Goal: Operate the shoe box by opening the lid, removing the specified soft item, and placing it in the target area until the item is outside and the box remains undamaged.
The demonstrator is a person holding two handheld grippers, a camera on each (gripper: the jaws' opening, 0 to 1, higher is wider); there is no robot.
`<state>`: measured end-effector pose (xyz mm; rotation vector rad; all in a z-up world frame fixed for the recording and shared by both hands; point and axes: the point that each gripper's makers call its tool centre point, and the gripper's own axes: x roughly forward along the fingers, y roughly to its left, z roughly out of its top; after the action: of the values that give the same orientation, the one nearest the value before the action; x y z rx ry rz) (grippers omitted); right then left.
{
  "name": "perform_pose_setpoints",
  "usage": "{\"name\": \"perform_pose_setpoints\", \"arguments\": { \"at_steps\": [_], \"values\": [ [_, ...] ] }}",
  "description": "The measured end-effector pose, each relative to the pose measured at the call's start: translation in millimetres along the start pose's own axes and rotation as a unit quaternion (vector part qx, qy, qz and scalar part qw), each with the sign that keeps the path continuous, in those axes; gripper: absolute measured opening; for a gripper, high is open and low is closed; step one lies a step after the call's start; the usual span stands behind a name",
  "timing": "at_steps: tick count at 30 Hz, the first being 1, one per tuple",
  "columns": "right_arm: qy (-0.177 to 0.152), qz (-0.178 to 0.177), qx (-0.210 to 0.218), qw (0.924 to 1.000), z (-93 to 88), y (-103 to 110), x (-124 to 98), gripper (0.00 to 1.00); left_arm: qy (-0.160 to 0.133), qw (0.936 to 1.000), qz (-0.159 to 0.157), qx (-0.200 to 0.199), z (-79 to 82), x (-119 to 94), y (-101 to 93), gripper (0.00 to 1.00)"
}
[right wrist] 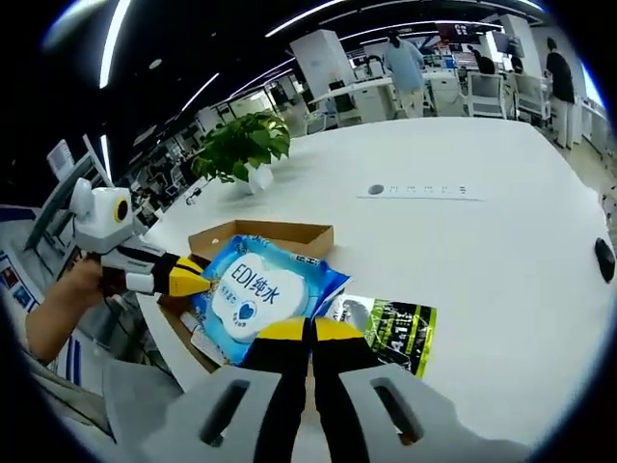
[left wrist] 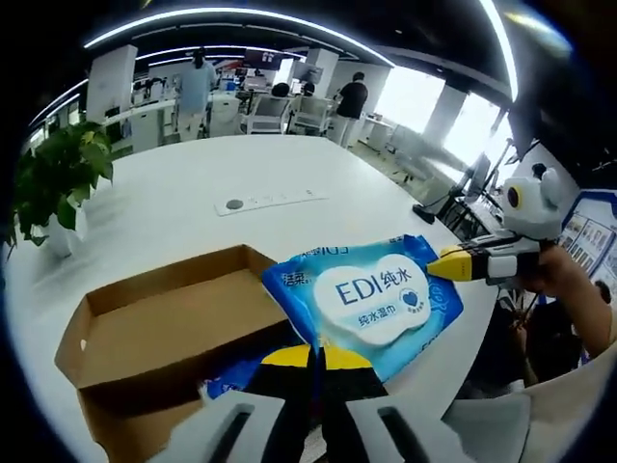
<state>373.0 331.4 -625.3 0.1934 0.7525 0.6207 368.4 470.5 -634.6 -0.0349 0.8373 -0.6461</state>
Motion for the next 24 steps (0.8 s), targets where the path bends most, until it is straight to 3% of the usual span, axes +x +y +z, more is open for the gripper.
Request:
{"name": "perform_pose_setpoints", "arguments": {
  "at_steps": [13,24],
  "values": [
    [-0.002,-0.022,0.007,0.9997,-3.3,-38.7,-15.2,0.00,0.006,0.9997,-0.016,0.016,3.2,30.5,-29.6,0.00],
    [0.007,-0.032,0.013,0.9994,-8.8,-67.4,-12.2,0.00,0.011,0.9995,-0.019,0.023,2.1,52.0,-43.6,0.00]
  ]
}}
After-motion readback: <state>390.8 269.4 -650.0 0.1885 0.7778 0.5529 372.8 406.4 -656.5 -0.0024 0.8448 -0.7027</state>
